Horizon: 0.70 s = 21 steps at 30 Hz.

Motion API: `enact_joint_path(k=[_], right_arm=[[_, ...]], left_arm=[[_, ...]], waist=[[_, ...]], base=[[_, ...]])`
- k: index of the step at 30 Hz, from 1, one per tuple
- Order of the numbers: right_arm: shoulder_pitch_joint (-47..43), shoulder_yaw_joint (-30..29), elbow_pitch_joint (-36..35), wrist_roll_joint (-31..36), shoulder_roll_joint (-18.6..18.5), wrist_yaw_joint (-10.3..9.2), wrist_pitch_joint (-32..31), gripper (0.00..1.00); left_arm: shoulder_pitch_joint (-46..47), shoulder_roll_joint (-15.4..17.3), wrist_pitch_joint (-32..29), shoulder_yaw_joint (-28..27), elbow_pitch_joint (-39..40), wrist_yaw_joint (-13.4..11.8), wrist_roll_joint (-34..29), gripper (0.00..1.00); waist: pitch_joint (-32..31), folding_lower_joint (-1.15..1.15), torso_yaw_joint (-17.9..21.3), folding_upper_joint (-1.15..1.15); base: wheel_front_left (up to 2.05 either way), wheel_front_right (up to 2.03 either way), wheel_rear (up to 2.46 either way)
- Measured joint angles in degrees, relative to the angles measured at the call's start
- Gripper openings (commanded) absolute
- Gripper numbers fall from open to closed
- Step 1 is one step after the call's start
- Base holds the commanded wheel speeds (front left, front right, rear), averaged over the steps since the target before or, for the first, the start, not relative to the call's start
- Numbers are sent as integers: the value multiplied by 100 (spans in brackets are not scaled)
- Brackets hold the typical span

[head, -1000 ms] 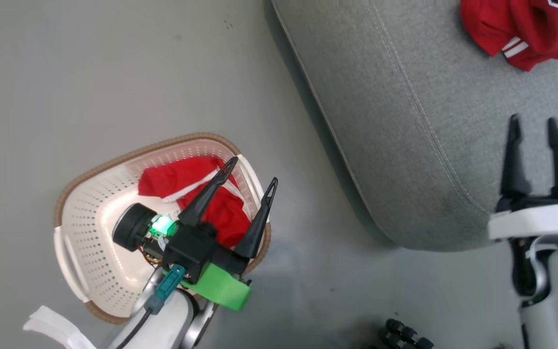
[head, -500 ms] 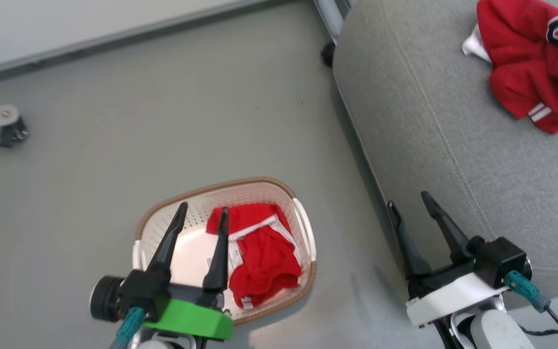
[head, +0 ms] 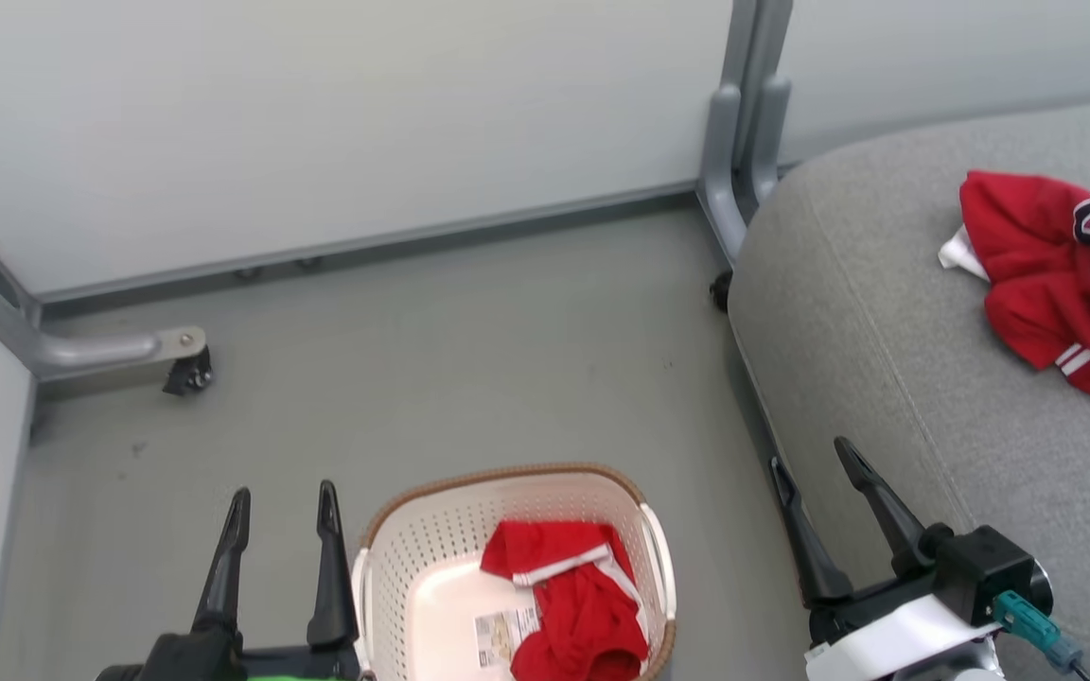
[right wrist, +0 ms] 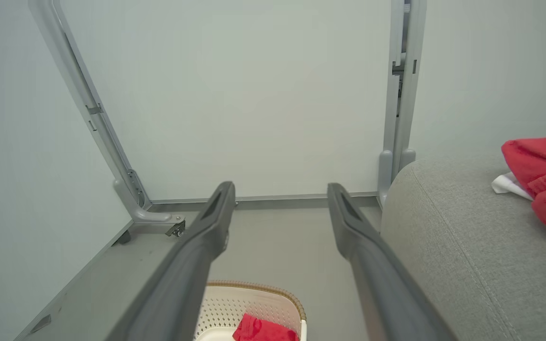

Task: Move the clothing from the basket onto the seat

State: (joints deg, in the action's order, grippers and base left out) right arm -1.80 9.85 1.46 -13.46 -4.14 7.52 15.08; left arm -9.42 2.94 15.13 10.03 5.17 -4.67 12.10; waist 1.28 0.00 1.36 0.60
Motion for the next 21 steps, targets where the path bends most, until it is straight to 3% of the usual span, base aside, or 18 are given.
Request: enact_joint_path(k=[6, 21], right_arm=[[-299, -88, -56, 107, 1, 0, 0, 100], [-676, -413, 24, 194, 107, 0, 0, 100]], left_arm=[[-381, -1, 0, -56, 169, -33, -69, 100], [-993, -2, -1, -135, -10, 368, -274, 100]], waist=[[-445, 0, -98, 0], [-823, 0, 76, 0]], base=[[0, 0, 0], [0, 0, 0]])
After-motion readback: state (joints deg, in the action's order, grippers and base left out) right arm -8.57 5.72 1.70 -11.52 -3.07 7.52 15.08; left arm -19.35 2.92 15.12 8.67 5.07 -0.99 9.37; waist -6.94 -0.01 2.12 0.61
